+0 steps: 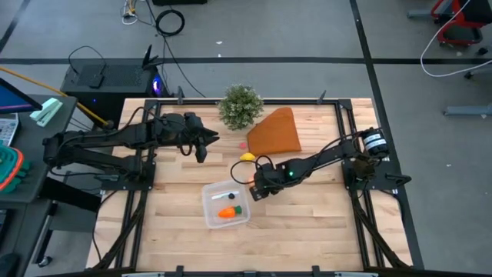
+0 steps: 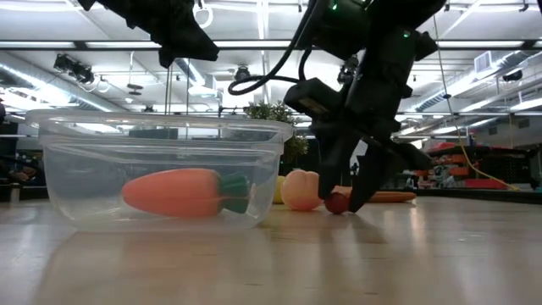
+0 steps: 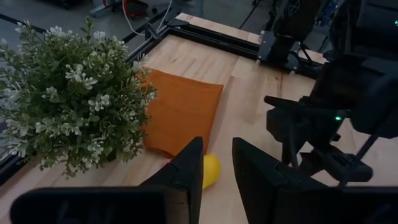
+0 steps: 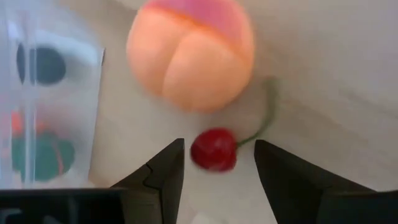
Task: Pick and placing Produce into tupperware
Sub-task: Put the red cherry into the transparent bin
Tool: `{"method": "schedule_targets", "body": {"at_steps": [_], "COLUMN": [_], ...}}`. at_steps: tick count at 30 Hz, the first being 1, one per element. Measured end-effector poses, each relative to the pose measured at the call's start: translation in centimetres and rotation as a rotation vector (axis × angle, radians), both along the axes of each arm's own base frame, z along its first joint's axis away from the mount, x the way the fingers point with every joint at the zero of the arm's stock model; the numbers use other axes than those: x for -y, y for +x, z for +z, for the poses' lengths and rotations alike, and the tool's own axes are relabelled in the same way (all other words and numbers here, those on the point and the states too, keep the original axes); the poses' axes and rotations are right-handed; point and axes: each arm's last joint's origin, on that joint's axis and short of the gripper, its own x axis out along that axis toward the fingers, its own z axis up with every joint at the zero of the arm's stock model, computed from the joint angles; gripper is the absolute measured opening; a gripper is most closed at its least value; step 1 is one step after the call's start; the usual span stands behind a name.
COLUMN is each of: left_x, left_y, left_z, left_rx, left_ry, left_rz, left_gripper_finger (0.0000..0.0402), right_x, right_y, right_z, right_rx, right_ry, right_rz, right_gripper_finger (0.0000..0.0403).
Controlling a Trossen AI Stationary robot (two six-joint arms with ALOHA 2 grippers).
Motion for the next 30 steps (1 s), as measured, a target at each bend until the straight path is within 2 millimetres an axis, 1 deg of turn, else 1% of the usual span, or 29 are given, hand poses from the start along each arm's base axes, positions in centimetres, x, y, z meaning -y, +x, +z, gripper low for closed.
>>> {"method": "schedule_targets", "body": {"at_steps": [12, 16, 25, 30], "left_x": [0.00, 0.00, 0.00, 0.00], "left_y": [0.00, 0.00, 0.00, 0.00], "left_z": [0.00, 0.00, 0.00, 0.00], "left_rx": [0.000, 0.000, 0.000, 0.000], "left_ry": [0.000, 0.000, 0.000, 0.000], "left_rz": [0.000, 0.000, 0.000, 0.000], "left_gripper_finger": [0.0089, 0.0088, 0.0087, 0.0085], "right_x": [0.01, 0.01, 0.01, 0.02], "right_y": [0.00, 0.00, 0.02, 0.02], "right_z": [0.01, 0.02, 0.07, 0.07], "right_rx": [-0.002, -0.001, 0.004, 0.004], "right_ry": [0.018, 0.019, 0.018, 0.018], "right_rz": [0.013, 0.014, 0.014, 0.013], "right_gripper_finger": [0.0159, 0.0140, 0.0081, 0.0066]}}
